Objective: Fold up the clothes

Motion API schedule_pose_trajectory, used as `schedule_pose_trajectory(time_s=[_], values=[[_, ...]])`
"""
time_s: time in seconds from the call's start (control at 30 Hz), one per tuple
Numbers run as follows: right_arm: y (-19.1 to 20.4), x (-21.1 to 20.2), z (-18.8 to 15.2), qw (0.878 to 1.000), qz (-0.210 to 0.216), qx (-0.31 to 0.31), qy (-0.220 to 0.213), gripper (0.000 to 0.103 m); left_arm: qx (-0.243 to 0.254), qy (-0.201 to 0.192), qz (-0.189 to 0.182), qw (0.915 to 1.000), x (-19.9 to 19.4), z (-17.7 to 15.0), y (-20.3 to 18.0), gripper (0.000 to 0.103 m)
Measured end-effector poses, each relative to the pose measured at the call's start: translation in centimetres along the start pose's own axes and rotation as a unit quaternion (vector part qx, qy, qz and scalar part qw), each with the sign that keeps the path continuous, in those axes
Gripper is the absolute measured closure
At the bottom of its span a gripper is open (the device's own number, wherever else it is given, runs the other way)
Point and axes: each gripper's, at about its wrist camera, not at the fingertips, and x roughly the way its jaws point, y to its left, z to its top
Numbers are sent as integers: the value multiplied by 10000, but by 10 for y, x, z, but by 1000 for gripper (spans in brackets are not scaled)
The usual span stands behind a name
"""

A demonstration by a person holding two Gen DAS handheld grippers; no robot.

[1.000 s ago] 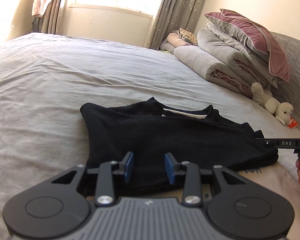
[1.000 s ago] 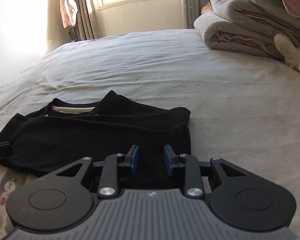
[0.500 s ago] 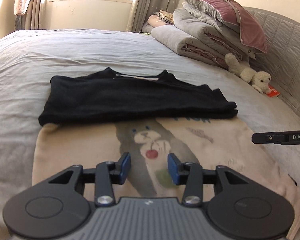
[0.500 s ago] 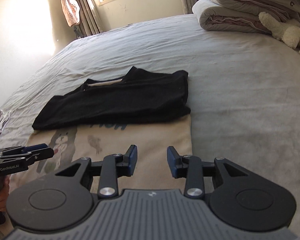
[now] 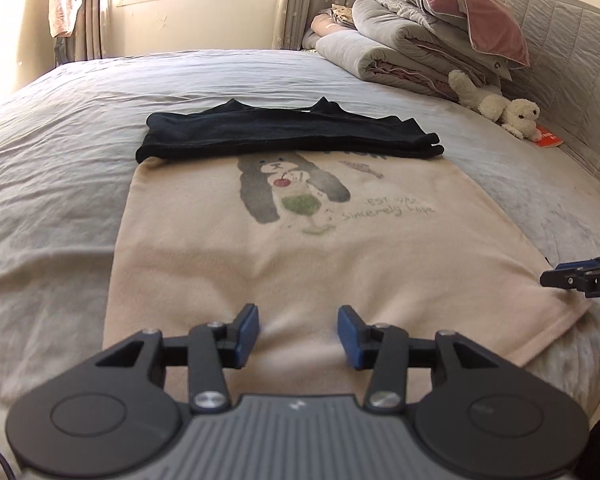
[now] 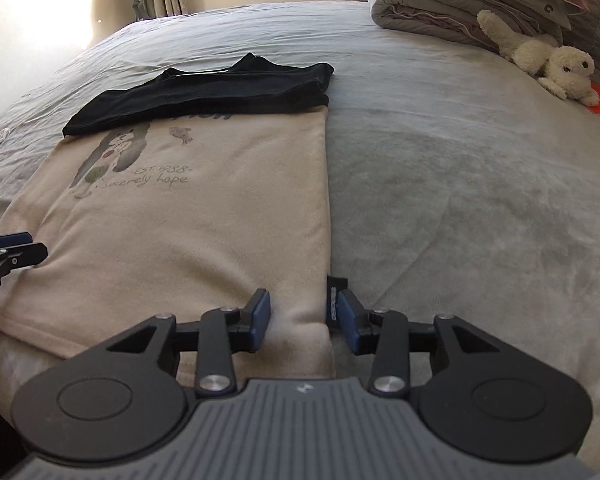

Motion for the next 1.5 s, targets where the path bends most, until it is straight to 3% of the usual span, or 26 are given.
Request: schedule_pose_trajectory(time_s=[0.2, 0.33, 0.43, 0.53, 0.63, 0.7, 0.8, 0.83, 0.93, 1.03, 1.1, 1.2, 1.4, 1.5], values=[[-10, -16, -24, 9999, 153, 75, -29, 59, -194, 92, -42, 9998, -27, -16, 8, 57], [-22, -27, -31, 9986, 421, 334, -34, 57, -545, 0, 182, 9983, -47, -14, 24, 57], [-36, -31, -32, 9948, 700, 741, -40, 56, -1201, -66, 454, 9917, -56, -13, 50, 57], [-49, -31, -31, 9871, 992, 1257, -21, 56, -1920, 111, 606, 9795, -55, -15, 79, 60], [-55, -25, -28, 9796, 1244, 1576, 44, 55, -2317, 308, 444, 9713, -49, -20, 94, 62], [-54, -21, -26, 9770, 1348, 1651, 105, 57, -2326, 391, 261, 9714, -48, -20, 93, 66], [-45, -20, -24, 9781, 1471, 1454, 213, 69, -2249, 568, 20, 9727, -46, -23, 88, 74], [-42, -20, -25, 9807, 1408, 1340, 204, 81, -2258, 552, 94, 9726, -47, -24, 88, 96], [-42, -22, -26, 9814, 1394, 1311, 123, 92, -2282, 460, 300, 9721, -52, -28, 87, 97], [-47, -31, -26, 9795, 1501, 1342, 33, 93, -2326, 310, 348, 9715, -65, -31, 89, 97], [-53, -34, -28, 9788, 1484, 1412, -13, 93, -2328, 412, 316, 9711, -64, -34, 91, 97], [-55, -22, -31, 9813, 1332, 1368, 250, 92, -2151, 586, 381, 9741, -55, -33, 88, 96], [-58, -23, -30, 9760, 1509, 1547, 250, 77, -2148, 587, 240, 9746, -56, -33, 88, 90], [-55, -23, -30, 9772, 1502, 1480, 259, 75, -2097, 598, 215, 9757, -56, -34, 86, 90]])
